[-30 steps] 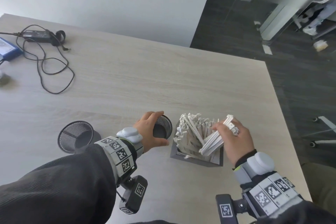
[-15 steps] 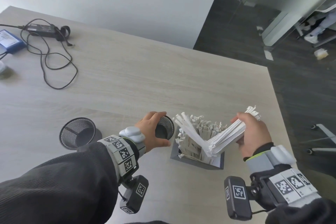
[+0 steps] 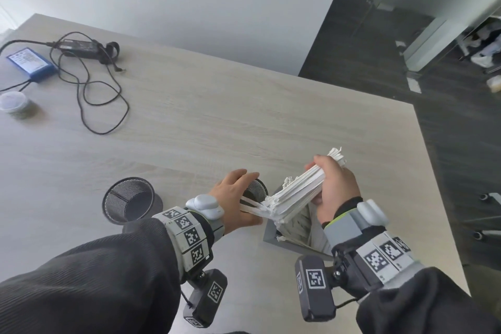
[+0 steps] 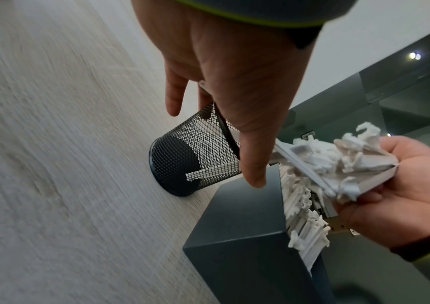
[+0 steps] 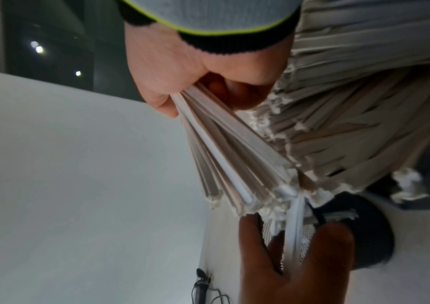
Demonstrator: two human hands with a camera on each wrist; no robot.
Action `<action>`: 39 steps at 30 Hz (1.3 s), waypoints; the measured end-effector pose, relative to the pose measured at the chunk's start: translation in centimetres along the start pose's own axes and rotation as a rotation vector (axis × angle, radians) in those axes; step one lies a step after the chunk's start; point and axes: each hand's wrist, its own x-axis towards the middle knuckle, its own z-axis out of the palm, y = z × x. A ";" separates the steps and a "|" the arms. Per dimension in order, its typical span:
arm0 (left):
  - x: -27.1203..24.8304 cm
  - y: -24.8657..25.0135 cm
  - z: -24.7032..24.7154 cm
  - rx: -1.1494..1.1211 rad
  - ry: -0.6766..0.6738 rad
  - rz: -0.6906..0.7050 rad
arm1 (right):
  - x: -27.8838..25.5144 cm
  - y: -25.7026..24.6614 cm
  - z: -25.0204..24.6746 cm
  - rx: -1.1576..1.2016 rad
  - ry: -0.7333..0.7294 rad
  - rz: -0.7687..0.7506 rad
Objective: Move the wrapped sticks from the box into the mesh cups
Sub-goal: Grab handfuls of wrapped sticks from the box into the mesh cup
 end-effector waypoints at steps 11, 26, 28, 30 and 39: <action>-0.7 0.4 0.0 0.006 -0.030 0.004 | 1.5 -1.3 -0.3 0.089 0.059 -0.001; -0.1 1.9 -1.9 0.024 0.079 0.034 | 2.1 -0.6 -1.6 0.366 0.020 0.107; 0.1 1.5 -2.5 -0.082 0.076 0.016 | 2.5 -0.7 -2.7 0.424 0.038 0.115; 0.0 1.5 -3.3 -0.214 0.092 0.008 | 2.9 -0.7 -3.7 0.465 0.055 0.117; -0.2 2.8 -5.0 -0.732 0.273 -0.046 | 2.9 0.2 -4.0 0.424 0.023 0.107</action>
